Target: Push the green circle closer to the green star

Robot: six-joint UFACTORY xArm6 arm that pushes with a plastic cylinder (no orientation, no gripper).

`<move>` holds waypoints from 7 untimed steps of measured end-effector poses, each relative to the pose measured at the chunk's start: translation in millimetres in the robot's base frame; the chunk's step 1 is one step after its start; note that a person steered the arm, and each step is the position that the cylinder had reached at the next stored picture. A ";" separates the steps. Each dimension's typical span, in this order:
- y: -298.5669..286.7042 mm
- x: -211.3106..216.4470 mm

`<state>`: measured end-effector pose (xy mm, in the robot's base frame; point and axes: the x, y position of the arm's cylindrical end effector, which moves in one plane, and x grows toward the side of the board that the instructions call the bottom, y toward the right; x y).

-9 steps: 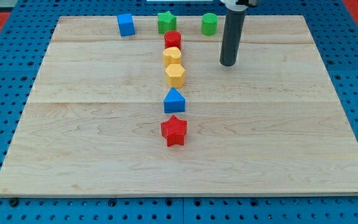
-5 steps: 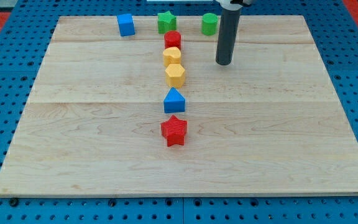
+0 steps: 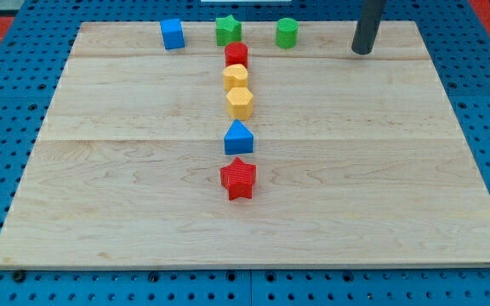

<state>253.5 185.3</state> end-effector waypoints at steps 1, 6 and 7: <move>0.0 -17.5; -70.8 -45.9; -105.0 -32.9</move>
